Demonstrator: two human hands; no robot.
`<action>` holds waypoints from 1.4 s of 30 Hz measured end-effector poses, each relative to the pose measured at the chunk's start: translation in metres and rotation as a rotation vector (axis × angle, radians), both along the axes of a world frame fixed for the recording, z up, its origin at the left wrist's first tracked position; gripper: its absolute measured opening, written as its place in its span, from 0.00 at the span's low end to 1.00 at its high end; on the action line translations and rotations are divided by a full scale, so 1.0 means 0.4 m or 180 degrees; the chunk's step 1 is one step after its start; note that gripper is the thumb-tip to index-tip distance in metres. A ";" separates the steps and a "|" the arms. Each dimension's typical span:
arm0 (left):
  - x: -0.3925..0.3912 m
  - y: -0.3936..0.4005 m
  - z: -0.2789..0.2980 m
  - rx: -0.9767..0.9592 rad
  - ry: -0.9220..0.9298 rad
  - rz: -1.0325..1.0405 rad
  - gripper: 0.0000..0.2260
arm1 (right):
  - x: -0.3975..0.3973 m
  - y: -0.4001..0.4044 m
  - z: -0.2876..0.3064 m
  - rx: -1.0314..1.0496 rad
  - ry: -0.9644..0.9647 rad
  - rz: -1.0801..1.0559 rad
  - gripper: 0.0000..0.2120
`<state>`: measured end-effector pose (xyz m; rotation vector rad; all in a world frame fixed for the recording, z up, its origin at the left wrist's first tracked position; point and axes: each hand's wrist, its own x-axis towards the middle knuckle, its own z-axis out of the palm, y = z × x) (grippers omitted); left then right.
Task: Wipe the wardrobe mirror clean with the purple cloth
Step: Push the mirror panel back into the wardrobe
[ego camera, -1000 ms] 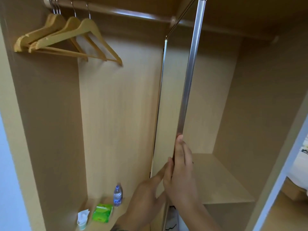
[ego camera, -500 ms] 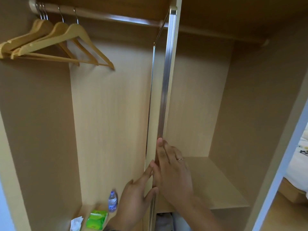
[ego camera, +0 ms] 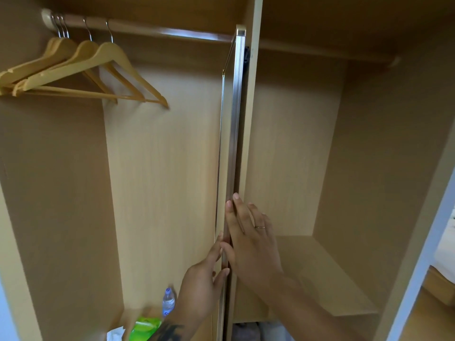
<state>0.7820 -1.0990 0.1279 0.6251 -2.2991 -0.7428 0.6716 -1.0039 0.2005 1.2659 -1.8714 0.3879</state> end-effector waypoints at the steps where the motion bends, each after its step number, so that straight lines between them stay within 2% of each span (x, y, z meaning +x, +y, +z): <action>1: -0.008 -0.003 0.001 -0.0015 -0.0018 0.0081 0.34 | -0.005 -0.005 0.000 0.0018 -0.0030 0.0021 0.45; 6: -0.036 -0.016 0.009 0.0156 0.0031 0.0205 0.39 | -0.034 -0.025 -0.001 0.0077 -0.0094 0.0071 0.44; 18: -0.091 -0.071 0.004 0.0513 0.0222 0.0242 0.39 | -0.082 -0.092 0.000 0.0144 -0.0304 0.0069 0.43; 31: -0.124 -0.122 0.013 0.0623 0.0398 0.0081 0.39 | -0.125 -0.127 0.017 0.0045 -0.0061 -0.0280 0.41; 42: -0.155 -0.156 0.021 0.0700 0.0474 0.0035 0.38 | -0.149 -0.181 0.009 0.0200 -0.0380 -0.0345 0.43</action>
